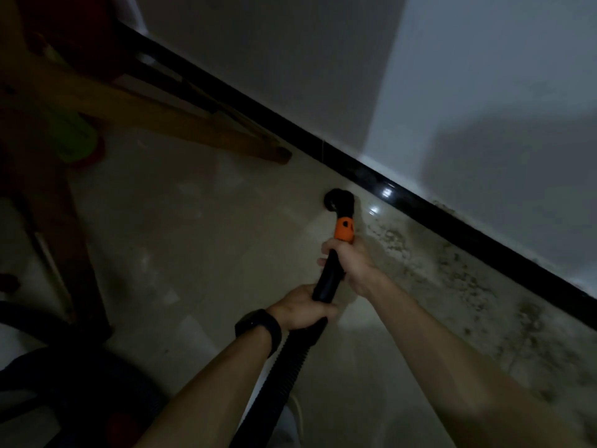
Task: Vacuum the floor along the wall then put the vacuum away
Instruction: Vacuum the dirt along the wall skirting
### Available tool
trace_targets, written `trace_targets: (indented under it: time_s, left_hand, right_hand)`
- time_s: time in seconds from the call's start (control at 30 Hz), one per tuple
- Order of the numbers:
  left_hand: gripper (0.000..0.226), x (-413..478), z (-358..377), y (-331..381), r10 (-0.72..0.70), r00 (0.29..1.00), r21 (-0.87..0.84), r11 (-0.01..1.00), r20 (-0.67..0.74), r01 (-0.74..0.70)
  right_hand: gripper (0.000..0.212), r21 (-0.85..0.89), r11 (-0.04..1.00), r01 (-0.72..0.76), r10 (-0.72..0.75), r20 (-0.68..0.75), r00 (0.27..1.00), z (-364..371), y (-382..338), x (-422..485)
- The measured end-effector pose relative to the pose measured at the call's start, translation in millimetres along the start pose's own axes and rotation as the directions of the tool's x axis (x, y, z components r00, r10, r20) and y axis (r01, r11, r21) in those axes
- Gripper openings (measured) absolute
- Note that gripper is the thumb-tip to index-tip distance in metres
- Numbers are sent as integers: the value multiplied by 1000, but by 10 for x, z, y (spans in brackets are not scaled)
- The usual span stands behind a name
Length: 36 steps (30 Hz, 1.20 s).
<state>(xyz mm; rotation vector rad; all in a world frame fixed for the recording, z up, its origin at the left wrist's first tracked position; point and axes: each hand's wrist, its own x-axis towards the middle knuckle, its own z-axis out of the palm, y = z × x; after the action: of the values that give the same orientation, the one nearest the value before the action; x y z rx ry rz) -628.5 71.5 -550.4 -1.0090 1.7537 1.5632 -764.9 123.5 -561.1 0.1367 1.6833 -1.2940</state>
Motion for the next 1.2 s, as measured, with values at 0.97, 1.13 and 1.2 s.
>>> trace_targets:
  time_s: [0.97,1.13,1.2]
  left_hand:
    - [30,151,51,305,12,1000,279,960,-2,-11]
    - [20,179,-76,301,24,999,227,974,-34,-16]
    - [16,207,-114,289,16,999,218,976,-34,-8]
  right_hand:
    - [18,296,955,0,37,-119,992,-412,102,-5]
    - [19,232,973,23,-5,-79,997,-216,-33,130]
    - [21,201,979,33,-18,-77,997,-196,-50,145]
